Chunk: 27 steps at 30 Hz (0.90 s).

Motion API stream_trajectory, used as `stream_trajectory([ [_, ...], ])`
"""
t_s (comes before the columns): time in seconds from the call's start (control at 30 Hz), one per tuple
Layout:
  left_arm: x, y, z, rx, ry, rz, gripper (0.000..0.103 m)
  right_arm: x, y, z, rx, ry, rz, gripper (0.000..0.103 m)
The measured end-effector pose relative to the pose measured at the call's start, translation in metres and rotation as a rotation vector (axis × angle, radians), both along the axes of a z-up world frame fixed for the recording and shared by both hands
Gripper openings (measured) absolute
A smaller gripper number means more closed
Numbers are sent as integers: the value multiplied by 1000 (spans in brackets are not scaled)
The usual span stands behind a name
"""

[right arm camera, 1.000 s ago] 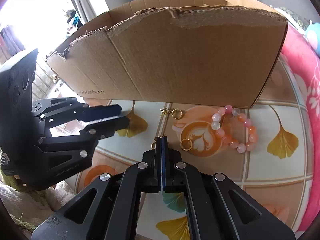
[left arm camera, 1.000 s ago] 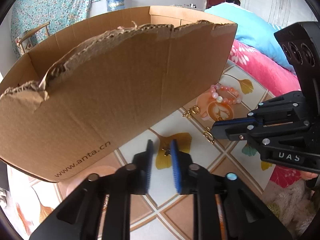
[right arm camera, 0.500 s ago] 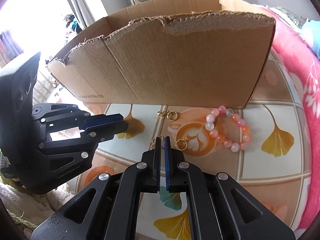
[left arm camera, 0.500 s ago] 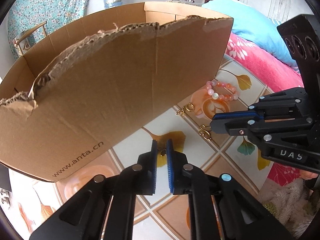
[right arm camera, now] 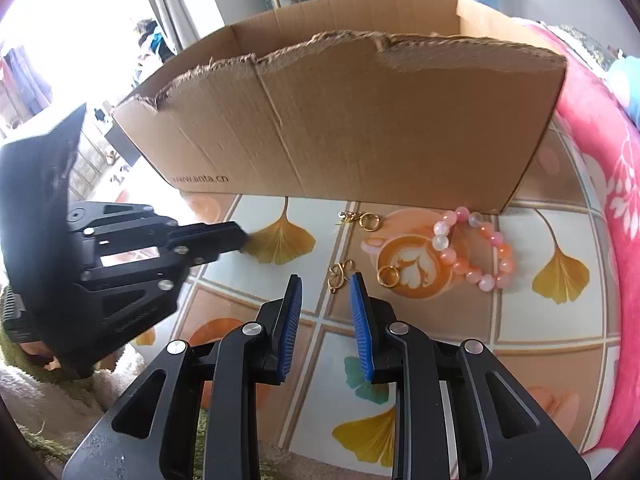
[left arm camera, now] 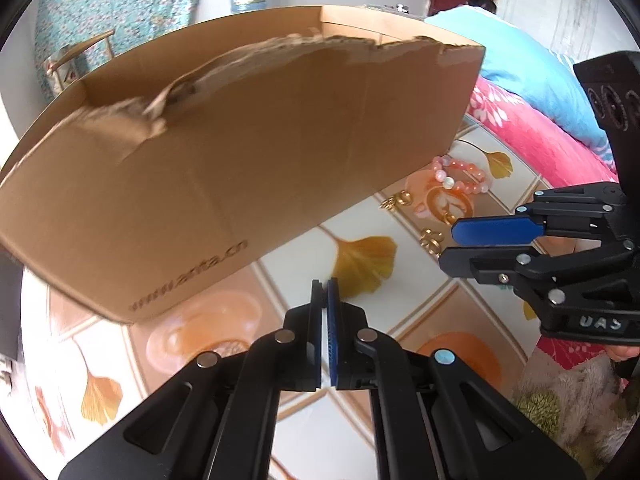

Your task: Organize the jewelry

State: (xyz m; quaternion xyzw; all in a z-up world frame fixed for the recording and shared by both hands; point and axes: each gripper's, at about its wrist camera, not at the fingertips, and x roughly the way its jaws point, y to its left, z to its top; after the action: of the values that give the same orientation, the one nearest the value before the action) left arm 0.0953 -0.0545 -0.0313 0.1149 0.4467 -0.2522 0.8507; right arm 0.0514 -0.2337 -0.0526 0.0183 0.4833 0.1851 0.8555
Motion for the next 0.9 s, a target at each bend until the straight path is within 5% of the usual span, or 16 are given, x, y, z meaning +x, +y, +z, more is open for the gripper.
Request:
stream_trajectory([
  [0.33, -6, 16, -1, -27, -2, 14, 1, 15, 34, -8, -151, -50, 38, 25],
  [0.5, -8, 18, -2, -36, -10, 4, 1, 16, 51, -9, -189, -53, 86, 14],
  [0.9, -8, 21, -2, -49, -10, -5, 0, 5, 25, -1, -142, -53, 66, 13],
])
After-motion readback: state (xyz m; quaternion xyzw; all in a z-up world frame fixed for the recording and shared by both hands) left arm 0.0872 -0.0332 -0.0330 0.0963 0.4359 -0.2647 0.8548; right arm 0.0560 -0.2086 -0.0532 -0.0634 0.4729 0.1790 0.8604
